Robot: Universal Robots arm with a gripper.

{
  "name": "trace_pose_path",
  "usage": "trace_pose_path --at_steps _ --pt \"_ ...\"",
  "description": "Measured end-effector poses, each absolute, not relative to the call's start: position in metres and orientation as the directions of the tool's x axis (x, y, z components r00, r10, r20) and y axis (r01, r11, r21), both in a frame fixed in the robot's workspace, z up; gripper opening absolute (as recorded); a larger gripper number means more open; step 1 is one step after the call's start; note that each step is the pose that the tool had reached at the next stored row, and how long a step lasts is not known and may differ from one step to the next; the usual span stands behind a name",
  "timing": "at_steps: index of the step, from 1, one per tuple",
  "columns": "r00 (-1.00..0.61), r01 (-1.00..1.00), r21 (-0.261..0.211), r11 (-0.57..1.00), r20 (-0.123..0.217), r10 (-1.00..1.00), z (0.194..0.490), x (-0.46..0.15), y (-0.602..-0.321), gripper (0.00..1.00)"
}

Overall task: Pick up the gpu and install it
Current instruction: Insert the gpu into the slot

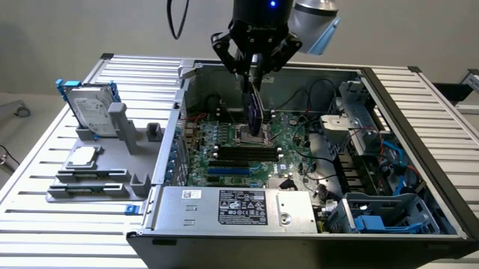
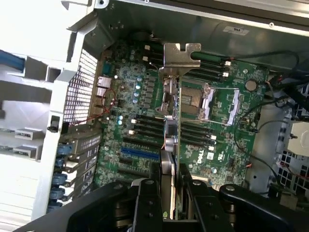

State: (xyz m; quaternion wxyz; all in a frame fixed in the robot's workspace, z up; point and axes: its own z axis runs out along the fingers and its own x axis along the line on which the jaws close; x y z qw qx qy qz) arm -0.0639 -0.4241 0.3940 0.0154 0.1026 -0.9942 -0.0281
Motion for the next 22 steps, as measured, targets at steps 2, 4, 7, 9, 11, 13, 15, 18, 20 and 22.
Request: trace_pose_path --at_steps 2,4,7,9,11,13,15,18,20,22 --pt "-0.971 -0.238 0.059 0.969 0.025 -0.240 0.393 -0.064 -0.424 0.26" --pt "-0.961 -0.273 0.059 0.960 0.025 -0.275 0.391 -0.064 -0.424 0.26" --pt "-0.945 -0.326 0.059 0.944 0.025 -0.328 0.389 -0.064 -0.424 0.26" --pt "-0.932 -0.359 0.059 0.931 0.025 -0.361 0.388 -0.064 -0.424 0.26" --pt "-0.919 -0.393 0.059 0.918 0.025 -0.395 0.386 -0.064 -0.424 0.26" --pt "-0.904 -0.425 0.059 0.903 0.025 -0.427 0.385 -0.064 -0.424 0.26" --pt "-0.887 -0.459 0.059 0.886 0.025 -0.461 0.384 -0.064 -0.424 0.26" --pt "-0.861 -0.506 0.059 0.860 0.025 -0.508 0.382 -0.064 -0.424 0.26" --pt "-0.842 -0.537 0.059 0.842 0.025 -0.539 0.381 -0.064 -0.424 0.26" --pt "-0.821 -0.568 0.059 0.821 0.025 -0.570 0.380 -0.064 -0.424 0.26"
